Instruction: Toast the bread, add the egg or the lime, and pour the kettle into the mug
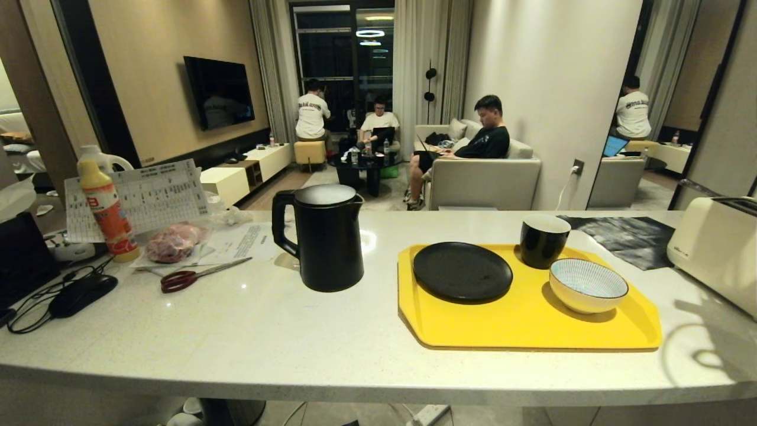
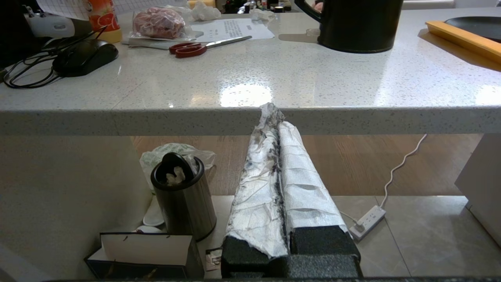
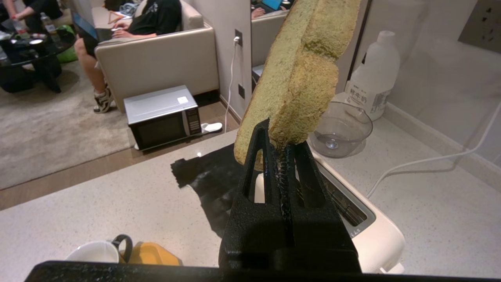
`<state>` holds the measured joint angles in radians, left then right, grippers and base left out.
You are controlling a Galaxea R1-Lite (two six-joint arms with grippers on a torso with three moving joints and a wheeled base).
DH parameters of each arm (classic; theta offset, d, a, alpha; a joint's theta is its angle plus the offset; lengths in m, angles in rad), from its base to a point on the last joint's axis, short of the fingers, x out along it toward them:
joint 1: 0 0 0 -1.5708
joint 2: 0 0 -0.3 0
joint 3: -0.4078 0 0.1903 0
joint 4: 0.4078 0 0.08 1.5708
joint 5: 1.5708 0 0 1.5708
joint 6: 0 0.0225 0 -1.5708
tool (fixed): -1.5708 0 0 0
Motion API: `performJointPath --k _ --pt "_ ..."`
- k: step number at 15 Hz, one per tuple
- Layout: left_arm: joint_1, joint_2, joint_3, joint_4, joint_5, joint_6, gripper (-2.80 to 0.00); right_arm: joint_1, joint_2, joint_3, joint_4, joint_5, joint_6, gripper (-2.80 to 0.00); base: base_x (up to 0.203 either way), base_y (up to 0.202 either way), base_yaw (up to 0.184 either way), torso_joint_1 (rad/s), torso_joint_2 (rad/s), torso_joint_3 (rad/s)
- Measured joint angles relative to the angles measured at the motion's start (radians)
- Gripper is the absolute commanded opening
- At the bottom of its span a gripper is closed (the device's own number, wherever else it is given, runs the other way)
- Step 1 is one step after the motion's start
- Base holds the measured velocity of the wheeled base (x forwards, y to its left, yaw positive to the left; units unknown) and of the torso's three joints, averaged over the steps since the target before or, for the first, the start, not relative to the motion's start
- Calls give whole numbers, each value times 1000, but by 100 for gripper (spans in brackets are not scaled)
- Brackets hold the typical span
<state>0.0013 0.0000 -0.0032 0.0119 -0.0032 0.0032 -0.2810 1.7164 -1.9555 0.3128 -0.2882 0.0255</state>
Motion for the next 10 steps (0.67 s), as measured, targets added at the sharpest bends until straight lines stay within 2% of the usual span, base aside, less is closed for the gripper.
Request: performJointPath --k 10 --pt "0 0 0 0 0 0 -280 -2 -68 14 9 22 -5 -280 0 0 0 0 0 0"
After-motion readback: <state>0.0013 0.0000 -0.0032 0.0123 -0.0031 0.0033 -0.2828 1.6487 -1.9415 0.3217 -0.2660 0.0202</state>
